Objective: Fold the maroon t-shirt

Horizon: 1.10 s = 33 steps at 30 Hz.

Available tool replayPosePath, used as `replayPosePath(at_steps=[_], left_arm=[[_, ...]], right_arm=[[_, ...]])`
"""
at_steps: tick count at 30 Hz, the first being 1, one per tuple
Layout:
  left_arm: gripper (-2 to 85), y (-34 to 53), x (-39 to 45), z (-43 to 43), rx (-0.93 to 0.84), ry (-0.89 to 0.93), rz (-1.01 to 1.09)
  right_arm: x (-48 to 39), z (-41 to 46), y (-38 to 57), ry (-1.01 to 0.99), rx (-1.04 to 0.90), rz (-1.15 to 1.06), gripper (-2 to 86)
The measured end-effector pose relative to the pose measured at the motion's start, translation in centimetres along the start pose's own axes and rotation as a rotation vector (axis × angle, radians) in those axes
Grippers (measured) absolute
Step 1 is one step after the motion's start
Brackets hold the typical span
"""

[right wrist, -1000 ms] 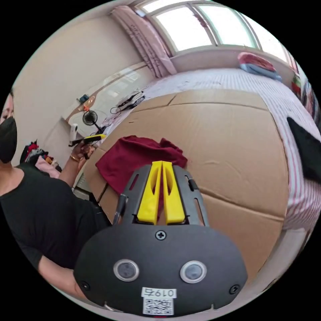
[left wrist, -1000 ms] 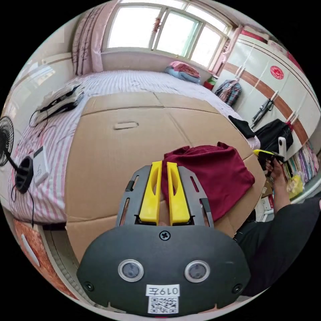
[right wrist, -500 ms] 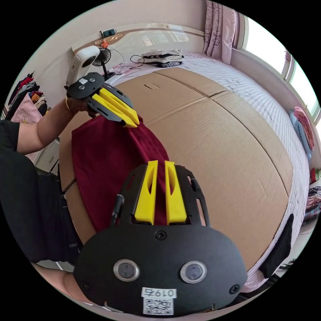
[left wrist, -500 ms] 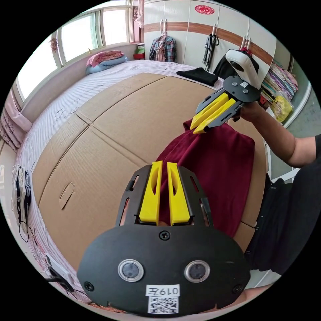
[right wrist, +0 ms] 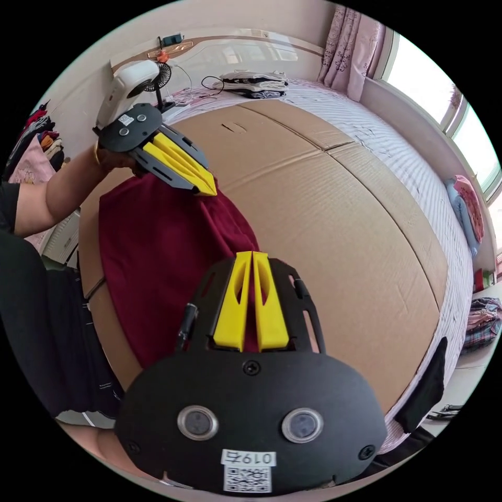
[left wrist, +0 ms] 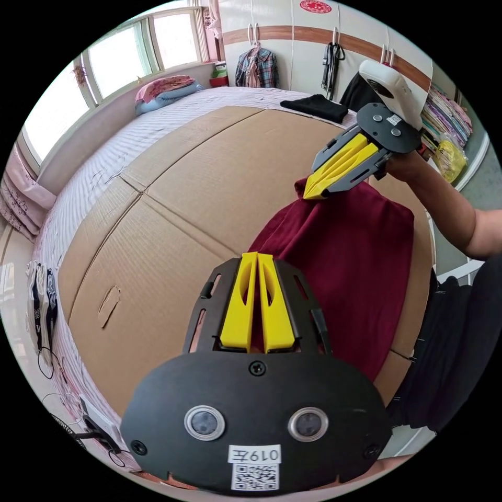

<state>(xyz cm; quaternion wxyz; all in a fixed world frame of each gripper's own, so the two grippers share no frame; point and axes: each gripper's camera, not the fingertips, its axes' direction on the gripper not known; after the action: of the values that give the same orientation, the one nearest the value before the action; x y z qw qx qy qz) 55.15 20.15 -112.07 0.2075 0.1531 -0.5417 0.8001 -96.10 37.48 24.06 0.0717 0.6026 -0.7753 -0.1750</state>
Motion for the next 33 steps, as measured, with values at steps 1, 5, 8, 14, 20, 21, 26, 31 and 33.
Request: replayPosePath(at_steps=[1,5,8,14,20,21,26,31,33], left_arm=[[0.8,-0.2,0.0,0.1,0.004,0.001,-0.003],[0.9,-1.3,-0.3,1.2,-0.004,-0.007,-0.021],[1.2,-1.9,-0.1,2.3,-0.037,0.027,-0.013],[1.3,-3.1,0.5,3.7,-0.049,0.001,0.022],[0.9,-4.3,0.5,4.5,-0.048,-0.012,0.061],[0.8,-4.5,0.2,4.4,-0.040,-0.009,0.047],[0.9,-5.2,-0.8,4.3,-0.021,0.010,0.013],[0.8,-6.1,-0.7,5.5,-0.073,-0.001,0.034],[0.8,-6.5,-1.0,5.7,-0.077,0.001,0.030]], right_arm=[[0.5,0.6,0.3,0.013,0.010,0.005,-0.9],[2.9,3.5,1.3,0.011,0.013,0.035,-0.9],[4.6,5.5,2.1,-0.043,0.007,0.050,-0.9],[7.0,8.6,3.3,-0.034,-0.009,0.054,-0.9],[9.7,10.0,4.2,-0.027,-0.002,0.059,-0.9],[10.0,10.1,4.3,-0.027,0.001,0.060,-0.9],[12.3,10.6,5.2,-0.031,0.012,0.063,-0.9],[14.4,11.0,5.7,-0.035,0.013,0.068,-0.9],[15.1,11.2,5.8,-0.036,0.011,0.069,-0.9]])
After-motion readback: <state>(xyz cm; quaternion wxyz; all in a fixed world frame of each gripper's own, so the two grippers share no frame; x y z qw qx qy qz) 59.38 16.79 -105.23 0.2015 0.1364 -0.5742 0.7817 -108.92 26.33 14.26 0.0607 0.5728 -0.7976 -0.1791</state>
